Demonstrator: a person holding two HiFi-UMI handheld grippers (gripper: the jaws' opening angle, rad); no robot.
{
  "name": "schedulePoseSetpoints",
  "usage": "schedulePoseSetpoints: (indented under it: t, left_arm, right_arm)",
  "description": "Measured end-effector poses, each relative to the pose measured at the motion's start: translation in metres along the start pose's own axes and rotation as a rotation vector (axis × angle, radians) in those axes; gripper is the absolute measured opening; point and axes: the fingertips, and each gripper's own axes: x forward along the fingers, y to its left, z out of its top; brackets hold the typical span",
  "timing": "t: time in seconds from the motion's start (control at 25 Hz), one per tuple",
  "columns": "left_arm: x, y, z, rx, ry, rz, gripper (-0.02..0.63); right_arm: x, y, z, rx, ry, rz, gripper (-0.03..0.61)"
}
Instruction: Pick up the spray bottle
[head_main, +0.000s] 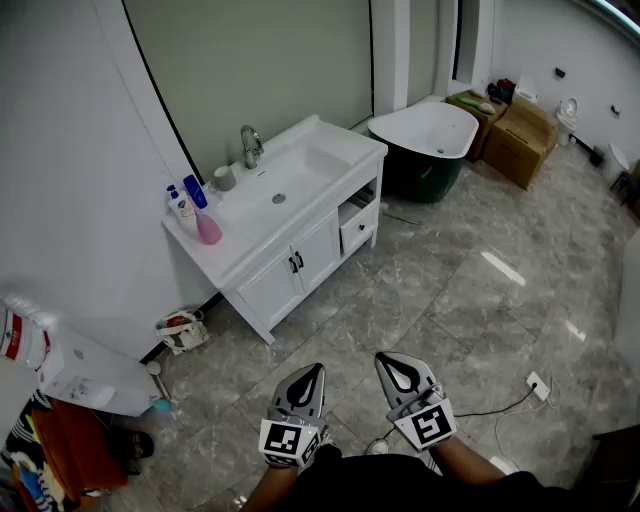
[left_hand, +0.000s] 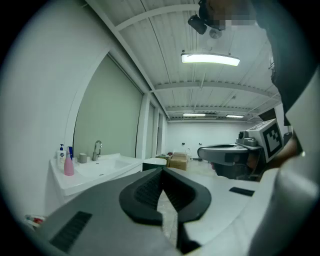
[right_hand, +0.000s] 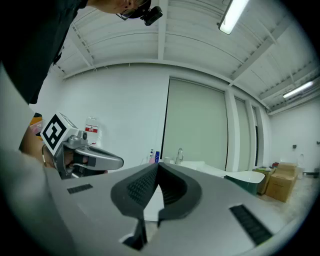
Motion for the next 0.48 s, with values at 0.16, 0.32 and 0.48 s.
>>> schedulePoseSetpoints:
  t: [0.16, 0.32, 0.48]
  left_arm:
    - [-0.007, 0.0, -0.004, -0.001, 0.009, 0.016, -0.008]
    - [-0.013, 0.005, -0.003, 0.005, -0.002, 0.034, -0.008]
    - [-0.015, 0.009, -0.001, 0.008, -0.007, 0.034, -0.008]
  right_arm:
    - [-0.005, 0.005, 0.003, -0.001, -0.014, 0.006, -0.002]
    - [-0.003, 0.008, 0.003, -0.006, -0.015, 0.003, -0.002]
    - [0.0, 0.008, 0.006, 0.017, -0.026, -0.011, -0.002]
